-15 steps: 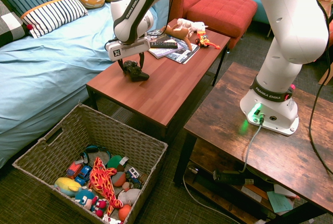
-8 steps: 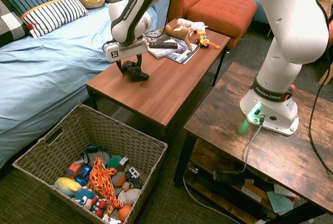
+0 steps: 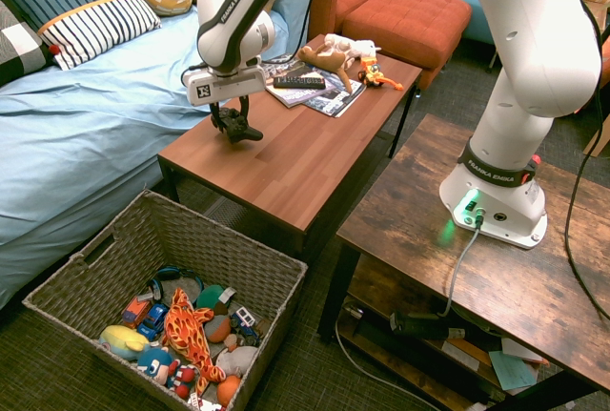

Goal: Put the gamepad in the basket

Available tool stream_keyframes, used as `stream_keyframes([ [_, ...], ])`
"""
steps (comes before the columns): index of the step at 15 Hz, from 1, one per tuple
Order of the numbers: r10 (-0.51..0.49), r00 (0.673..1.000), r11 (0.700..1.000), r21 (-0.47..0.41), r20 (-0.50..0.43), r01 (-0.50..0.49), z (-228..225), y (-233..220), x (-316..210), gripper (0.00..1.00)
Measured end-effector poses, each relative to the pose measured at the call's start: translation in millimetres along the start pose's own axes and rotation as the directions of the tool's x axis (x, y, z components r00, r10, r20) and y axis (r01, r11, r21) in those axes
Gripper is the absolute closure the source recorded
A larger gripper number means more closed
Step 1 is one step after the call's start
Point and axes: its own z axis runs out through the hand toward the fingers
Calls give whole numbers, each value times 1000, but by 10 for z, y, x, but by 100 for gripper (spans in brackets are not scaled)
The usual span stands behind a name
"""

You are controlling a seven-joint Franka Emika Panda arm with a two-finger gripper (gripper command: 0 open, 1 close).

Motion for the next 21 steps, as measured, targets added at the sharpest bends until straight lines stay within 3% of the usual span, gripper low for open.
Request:
stream_keyframes([
  [3, -59, 998, 997, 47, -7, 59, -480, 3, -301, 100],
  [8, -270, 961, 960, 63, -63, 274, -772, -27, -1832, 100],
  [10, -336, 939, 940, 37, -69, 339, -574, 24, -2328, 100],
  [16, -489, 870, 872, -65, -68, 485, 612, 270, -3523, 100],
  [17, -505, 860, 862, -75, -69, 501, 711, 314, -3638, 0],
  [21, -519, 852, 854, -94, -77, 512, 870, 357, -3685, 0],
])
